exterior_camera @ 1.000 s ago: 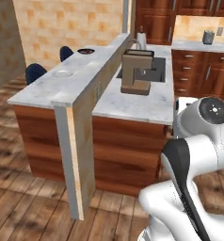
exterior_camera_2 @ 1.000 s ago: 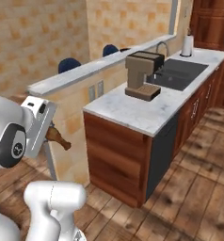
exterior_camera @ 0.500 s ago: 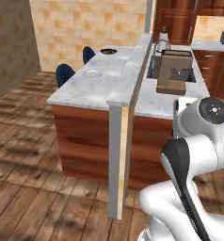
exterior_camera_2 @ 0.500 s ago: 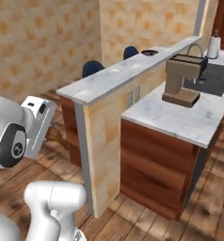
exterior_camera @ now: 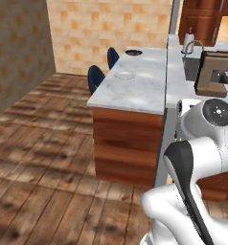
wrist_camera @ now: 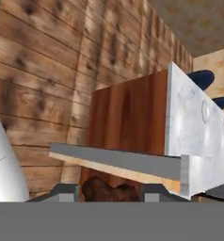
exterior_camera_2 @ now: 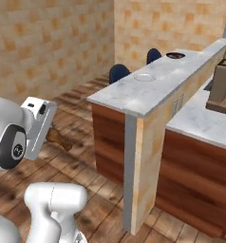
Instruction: Take the chicken drumsticks from the pan and place one on each plate on the dining counter.
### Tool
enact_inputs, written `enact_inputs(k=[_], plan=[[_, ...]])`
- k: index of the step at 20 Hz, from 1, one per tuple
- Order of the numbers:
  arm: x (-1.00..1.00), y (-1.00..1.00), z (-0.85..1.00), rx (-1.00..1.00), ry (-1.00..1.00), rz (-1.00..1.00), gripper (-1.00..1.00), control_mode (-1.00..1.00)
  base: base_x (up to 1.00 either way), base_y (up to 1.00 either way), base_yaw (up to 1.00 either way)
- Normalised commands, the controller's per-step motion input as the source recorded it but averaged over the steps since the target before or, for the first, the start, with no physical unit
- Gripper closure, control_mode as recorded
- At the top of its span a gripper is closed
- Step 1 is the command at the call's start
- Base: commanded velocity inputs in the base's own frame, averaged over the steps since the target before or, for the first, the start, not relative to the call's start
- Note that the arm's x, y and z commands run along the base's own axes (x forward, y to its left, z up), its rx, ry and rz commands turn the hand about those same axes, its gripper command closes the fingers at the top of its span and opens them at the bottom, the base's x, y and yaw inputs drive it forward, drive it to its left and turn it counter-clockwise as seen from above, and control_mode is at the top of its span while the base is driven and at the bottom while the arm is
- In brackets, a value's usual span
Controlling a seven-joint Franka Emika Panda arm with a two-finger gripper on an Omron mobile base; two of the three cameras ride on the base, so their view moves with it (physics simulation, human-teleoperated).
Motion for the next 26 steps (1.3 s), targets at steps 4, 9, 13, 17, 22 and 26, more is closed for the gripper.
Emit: enact_inputs(k=[4, 9, 13, 17, 22, 26], plan=[[0.0, 0.0, 0.0, 0.0, 0.0, 0.0, 1.0, 1.0, 0.79, 1.0, 0.0], [0.0, 0.0, 0.0, 0.0, 0.0, 0.0, 1.0, 1.0, 1.0, 0.92, 0.01], [0.0, 0.0, 0.0, 0.0, 0.0, 0.0, 1.0, 1.0, 1.0, 0.73, 0.0], [0.0, 0.0, 0.0, 0.0, 0.0, 0.0, 1.0, 1.0, 1.0, 0.63, 0.0], [0.0, 0.0, 0.0, 0.0, 0.0, 0.0, 1.0, 1.0, 1.0, 0.21, -0.01], [0.0, 0.0, 0.0, 0.0, 0.0, 0.0, 1.0, 1.0, 0.99, 0.0, 0.0]])
